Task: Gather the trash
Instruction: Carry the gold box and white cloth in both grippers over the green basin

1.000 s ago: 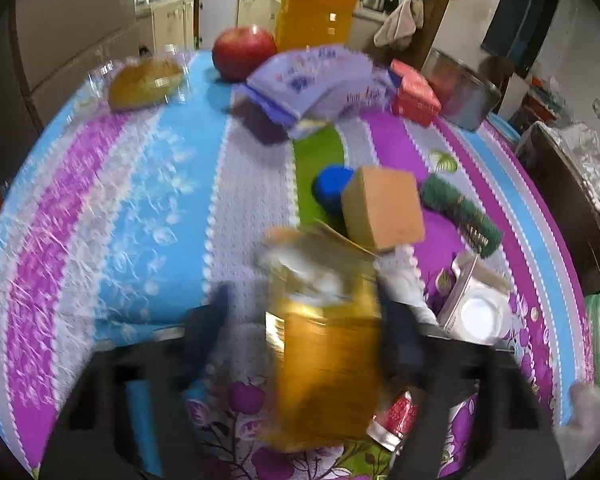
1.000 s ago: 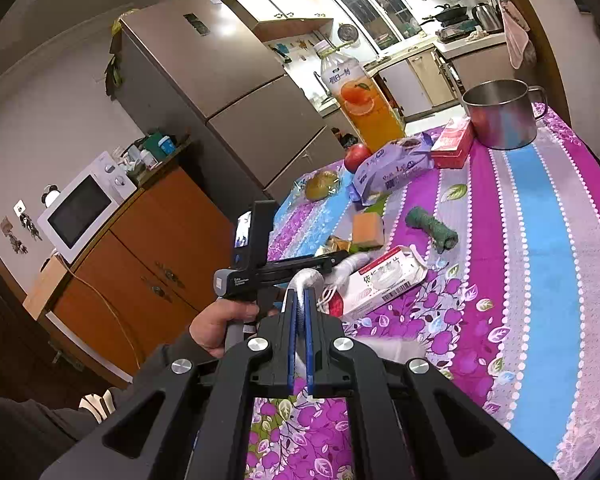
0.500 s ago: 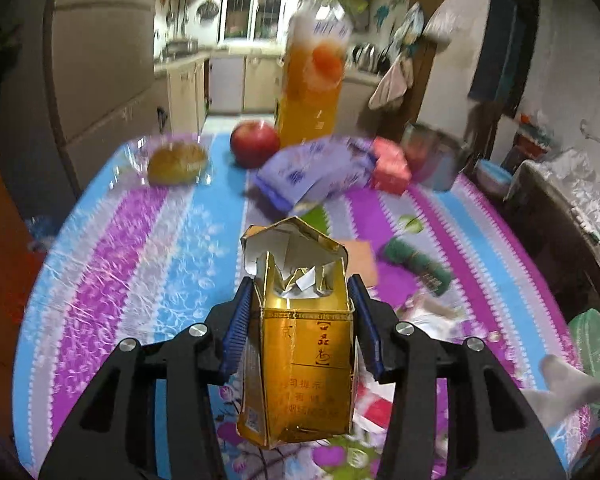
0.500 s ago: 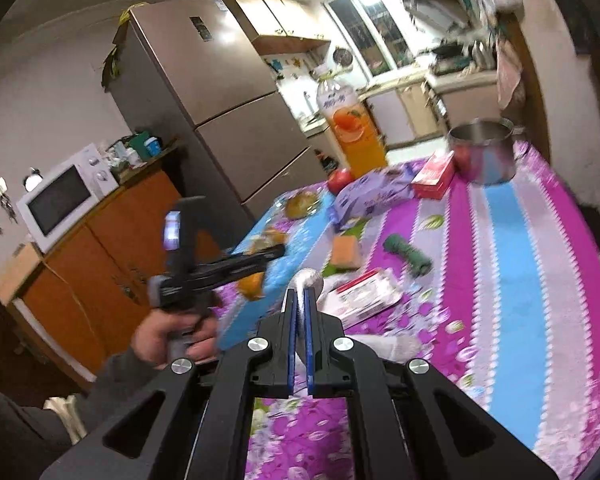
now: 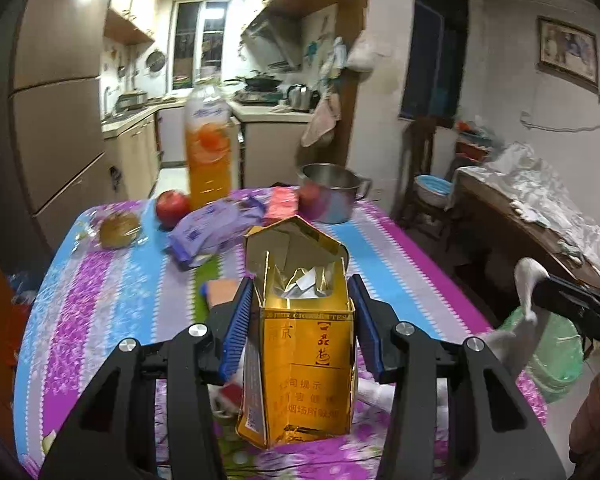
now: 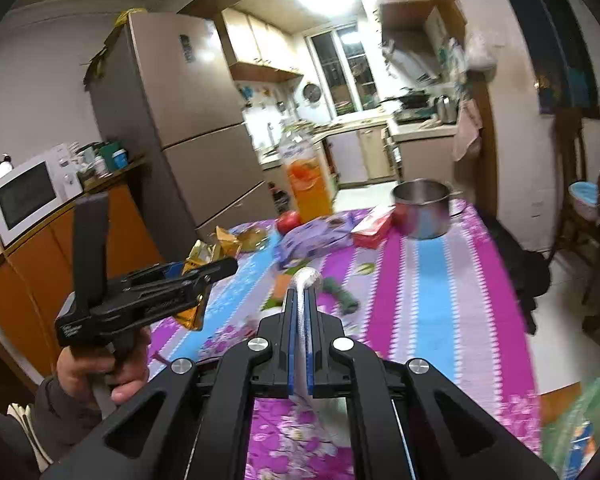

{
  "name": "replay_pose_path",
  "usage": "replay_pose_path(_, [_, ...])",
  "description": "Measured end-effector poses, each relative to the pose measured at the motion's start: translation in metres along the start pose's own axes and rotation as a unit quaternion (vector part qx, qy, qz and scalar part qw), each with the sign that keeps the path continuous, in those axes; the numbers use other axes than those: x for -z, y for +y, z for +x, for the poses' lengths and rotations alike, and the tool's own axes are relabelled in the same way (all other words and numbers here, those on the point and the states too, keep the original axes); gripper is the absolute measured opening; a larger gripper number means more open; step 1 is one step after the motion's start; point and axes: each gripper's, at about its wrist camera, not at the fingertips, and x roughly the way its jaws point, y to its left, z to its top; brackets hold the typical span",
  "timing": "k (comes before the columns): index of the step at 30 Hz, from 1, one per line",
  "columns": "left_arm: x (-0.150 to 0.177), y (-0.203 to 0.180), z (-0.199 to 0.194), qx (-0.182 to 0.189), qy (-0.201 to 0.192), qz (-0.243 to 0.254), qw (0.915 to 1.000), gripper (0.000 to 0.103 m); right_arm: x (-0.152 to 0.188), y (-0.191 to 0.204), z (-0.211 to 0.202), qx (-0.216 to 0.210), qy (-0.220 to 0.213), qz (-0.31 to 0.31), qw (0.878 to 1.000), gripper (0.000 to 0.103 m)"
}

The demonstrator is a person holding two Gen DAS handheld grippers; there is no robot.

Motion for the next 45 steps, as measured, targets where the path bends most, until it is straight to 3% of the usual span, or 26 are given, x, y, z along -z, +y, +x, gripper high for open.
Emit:
replay_pose_path(9, [-0.016,-0.073,-0.005,0.049,-0.016,0.030,0.9982,0.046,-0.014,-0.039,-0.067,0.083,-0.020,0.008,0.996,0.005])
replay_pose_path(20, [-0.018,-0.162,0.006,0.098,-0.002,0.068,0.9928,0.046,-0.002,-0.093,-0.152,0.166,-0.035,0.035,0.985,0.005])
replay_pose_path(34, [-0.012,-0.288,0.029,0.176,0.027,0.119,0.9768,0.046,0.029,-0.178,-0.258,0.258,-0.041,0.072,0.963,0.005])
replay_pose_path(40, [0.001,-0.339,0.049,0.209,0.064,0.146,0.9648,0.046,0.040,-0.220,-0.286,0.288,-0.011,0.092,0.953,0.005])
replay_pose_path(45, [0.014,-0.371,0.074,0.221,0.102,0.161,0.9564,0.046,0.049,-0.265,-0.278,0.297,0.049,0.120,0.946,0.005])
